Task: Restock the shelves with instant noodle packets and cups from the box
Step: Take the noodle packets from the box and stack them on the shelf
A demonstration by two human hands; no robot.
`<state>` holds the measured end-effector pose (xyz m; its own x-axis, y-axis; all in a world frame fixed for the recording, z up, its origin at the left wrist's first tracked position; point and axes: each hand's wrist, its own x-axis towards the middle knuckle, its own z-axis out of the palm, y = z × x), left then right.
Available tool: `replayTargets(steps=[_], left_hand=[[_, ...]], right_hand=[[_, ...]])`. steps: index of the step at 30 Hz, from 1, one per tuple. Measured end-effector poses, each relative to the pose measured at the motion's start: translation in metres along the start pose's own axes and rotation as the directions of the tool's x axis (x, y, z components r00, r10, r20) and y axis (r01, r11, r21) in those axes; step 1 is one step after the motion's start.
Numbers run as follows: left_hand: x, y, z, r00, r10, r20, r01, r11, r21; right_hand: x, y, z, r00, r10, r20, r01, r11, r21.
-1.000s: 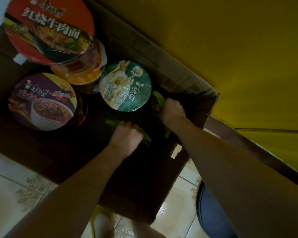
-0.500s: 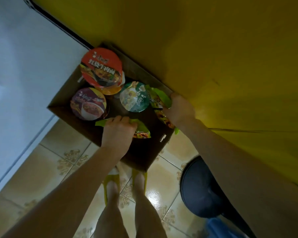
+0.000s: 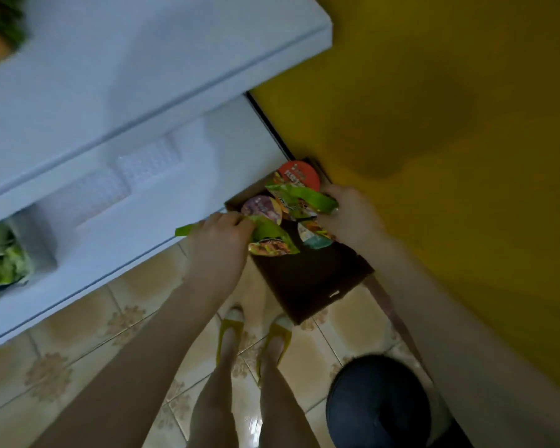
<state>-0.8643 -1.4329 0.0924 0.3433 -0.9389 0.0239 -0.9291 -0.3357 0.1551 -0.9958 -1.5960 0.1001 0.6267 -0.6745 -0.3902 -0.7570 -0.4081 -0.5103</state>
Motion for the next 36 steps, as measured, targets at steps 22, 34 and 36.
replayTargets(steps=[22,34,36], left_hand=[[-0.226,-0.19,-0.229,0.658,-0.571,-0.491,0.615,0.784,-0.088],[-0.259,-0.249,-0.25,0.517,-0.65,-0.557,0.713,0.687,-0.141],[-0.256,-0.254,-0.244,0.505,-0.677,-0.536,0.735,0.663,-0.145]], right_hand=[[-0.072,-0.356,0.018,0.719,-0.688,0.096,0.695,0.714,-0.089],[-0.049,-0.452,0.045,0.599,-0.798,0.069,0.8,0.594,-0.078],[-0.037,-0.461,0.052,0.59,-0.804,0.068,0.807,0.587,-0.068]])
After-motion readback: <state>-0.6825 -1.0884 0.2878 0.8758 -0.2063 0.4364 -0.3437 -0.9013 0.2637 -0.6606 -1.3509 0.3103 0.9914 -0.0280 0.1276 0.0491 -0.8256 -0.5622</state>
